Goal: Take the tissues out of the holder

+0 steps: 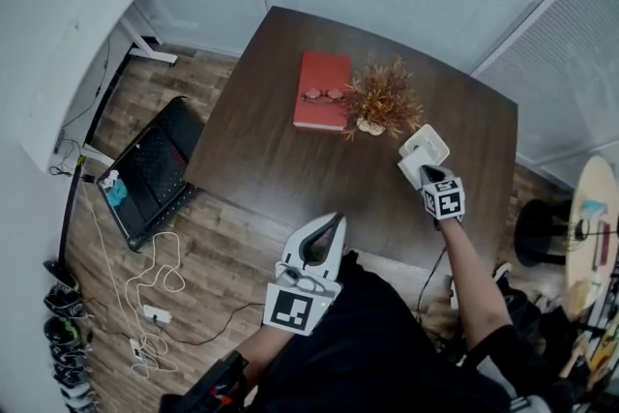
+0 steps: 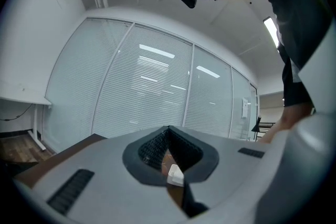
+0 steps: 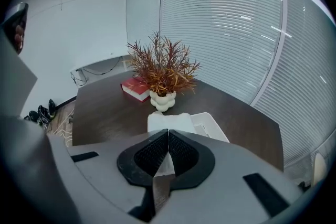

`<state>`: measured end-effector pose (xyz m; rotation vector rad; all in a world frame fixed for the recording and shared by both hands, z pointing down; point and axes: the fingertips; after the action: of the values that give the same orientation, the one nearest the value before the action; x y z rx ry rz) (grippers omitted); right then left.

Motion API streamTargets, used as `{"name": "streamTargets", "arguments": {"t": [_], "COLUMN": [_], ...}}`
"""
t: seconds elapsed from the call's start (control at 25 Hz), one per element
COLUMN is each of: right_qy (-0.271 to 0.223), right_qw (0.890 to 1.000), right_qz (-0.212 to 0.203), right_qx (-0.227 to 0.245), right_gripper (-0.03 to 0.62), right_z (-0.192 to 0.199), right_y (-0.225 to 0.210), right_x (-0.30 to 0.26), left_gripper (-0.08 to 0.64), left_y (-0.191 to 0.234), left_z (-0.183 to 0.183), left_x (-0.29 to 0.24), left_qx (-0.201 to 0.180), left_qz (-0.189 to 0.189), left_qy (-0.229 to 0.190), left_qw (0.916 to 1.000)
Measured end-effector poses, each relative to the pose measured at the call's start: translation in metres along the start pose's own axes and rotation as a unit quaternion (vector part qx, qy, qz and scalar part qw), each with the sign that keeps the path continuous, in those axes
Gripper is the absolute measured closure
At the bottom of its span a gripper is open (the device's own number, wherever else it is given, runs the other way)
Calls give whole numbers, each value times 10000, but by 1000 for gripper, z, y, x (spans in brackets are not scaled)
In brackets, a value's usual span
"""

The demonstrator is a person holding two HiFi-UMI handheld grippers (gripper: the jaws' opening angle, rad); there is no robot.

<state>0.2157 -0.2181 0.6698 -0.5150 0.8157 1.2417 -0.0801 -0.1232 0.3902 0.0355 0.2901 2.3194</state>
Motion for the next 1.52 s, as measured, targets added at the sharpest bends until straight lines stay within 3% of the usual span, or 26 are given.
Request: {"name": "streamTargets", "arguments": {"t": [0.32,0.84,1.2,1.52], "right_qy": [82,274,219,20], "right_qw": [10000,9984,9954,9945], "right_qz": [-3,399,577,480], "right_qx": [6,-288,-729,-931], "right_gripper": [580,580,580,580], "right_z": [4,45,80,108], "right_y": [39,65,57,31], "right_x": [19,69,88,110], "left_gripper": [563,563,563,563], "left_y": [19,7,-13,-72], "left_z": [2,19,21,30], "left_x": [19,31,25,-7], "left_qx": [300,757,596,427], "left_qz": [-3,643,959,1175], "left_qy": [24,105,162,256], "left_qw": [9995,9950,9935,9918]}}
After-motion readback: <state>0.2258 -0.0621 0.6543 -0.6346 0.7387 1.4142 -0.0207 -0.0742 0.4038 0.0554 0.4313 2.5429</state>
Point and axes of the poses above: the fingertips, and each gripper's own axes: x backward along the fingers, y to its left, z out of its underside, and after that the axes turned 3 degrees about y, right-handed
